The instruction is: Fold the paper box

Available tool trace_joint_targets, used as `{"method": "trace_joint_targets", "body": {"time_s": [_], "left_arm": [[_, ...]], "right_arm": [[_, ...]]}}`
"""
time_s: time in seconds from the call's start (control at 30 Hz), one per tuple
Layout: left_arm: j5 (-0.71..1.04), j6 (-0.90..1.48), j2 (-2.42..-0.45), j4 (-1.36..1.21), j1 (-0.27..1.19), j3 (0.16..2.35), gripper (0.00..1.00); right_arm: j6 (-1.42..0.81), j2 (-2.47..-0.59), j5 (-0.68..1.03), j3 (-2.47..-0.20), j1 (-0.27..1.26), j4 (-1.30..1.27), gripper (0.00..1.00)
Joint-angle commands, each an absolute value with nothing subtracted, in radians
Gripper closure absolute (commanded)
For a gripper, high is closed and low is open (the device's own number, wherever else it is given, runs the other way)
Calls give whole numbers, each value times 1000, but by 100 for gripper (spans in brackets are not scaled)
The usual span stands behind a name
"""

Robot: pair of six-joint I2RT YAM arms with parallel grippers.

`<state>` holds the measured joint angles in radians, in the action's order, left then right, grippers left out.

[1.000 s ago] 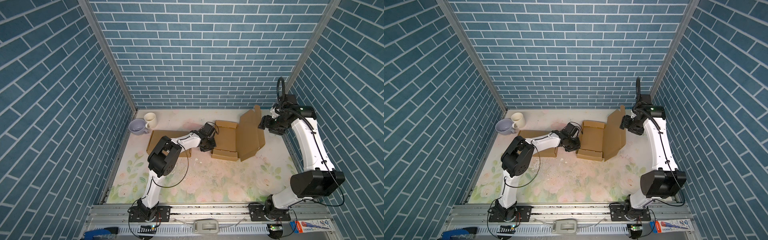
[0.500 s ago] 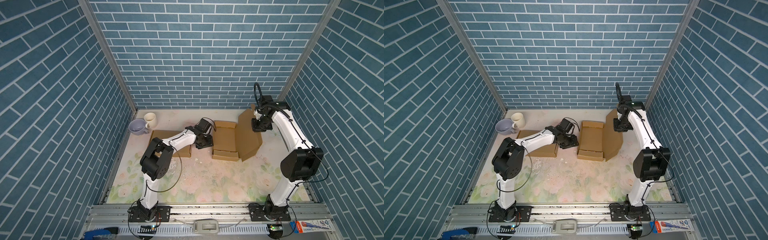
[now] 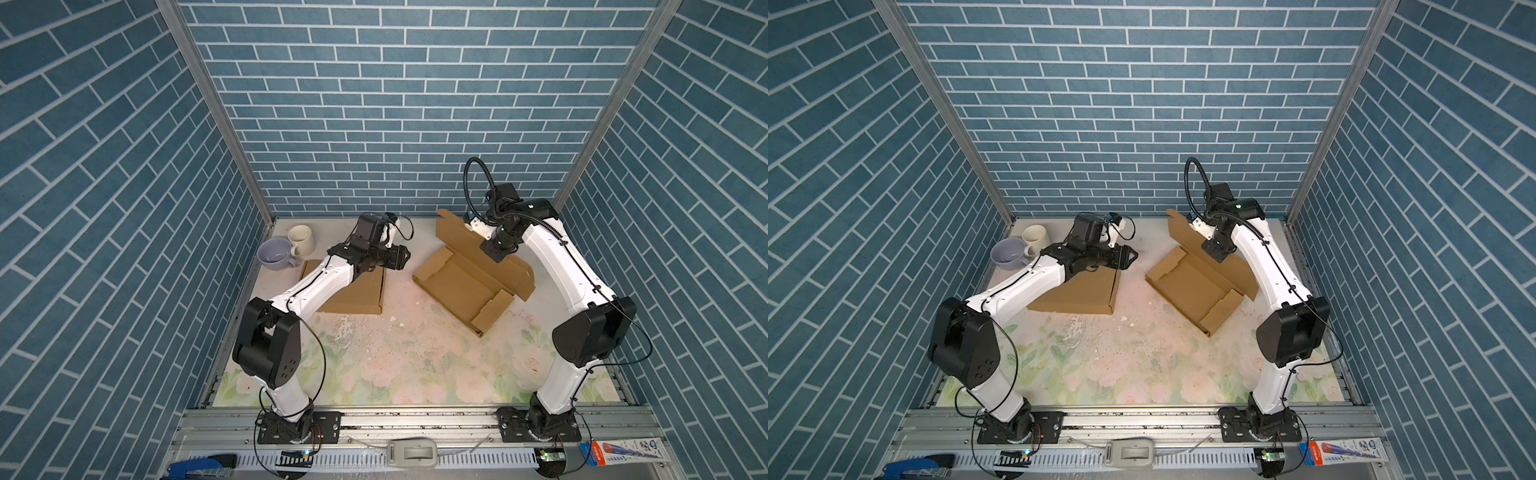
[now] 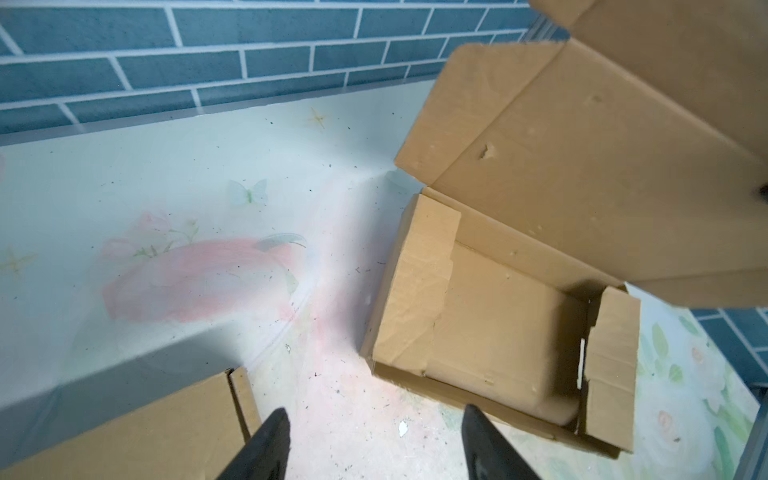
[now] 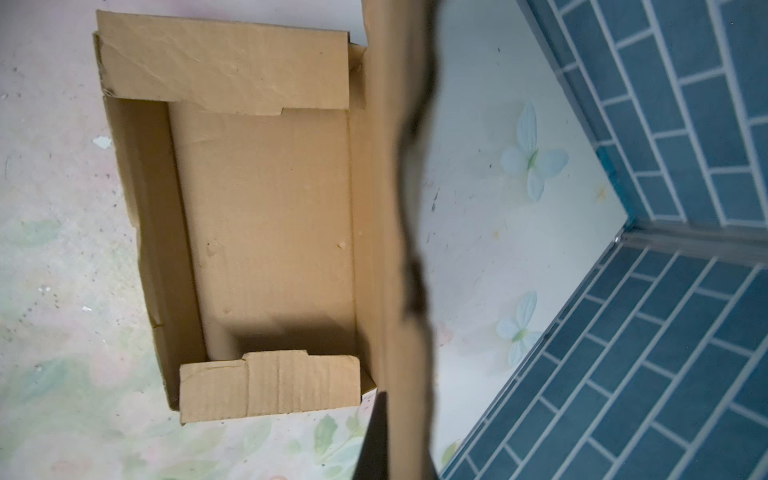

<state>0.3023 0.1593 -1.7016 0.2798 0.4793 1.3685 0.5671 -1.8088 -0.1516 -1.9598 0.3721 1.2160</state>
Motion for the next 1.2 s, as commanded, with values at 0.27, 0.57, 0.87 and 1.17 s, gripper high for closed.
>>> {"method": "trace_joint_targets", "body": {"time_s": [0.27,0.57,0.87,1.17], "left_arm": [[430,48,-1896,282,464,1477,30],[497,110,-2139,365,481,1723,32],[429,110,-2256,401,513,1801,37],[263,111,-2311,462,558,1813,55]], "right_arm": [[884,-1823,-4,-1931,335,1119,100],[859,-1813,15,-1895,319,1045,89],[839,-1825,10,-1888,316,1025,82],[662,-1755,25,-1883,293,929,64]]}}
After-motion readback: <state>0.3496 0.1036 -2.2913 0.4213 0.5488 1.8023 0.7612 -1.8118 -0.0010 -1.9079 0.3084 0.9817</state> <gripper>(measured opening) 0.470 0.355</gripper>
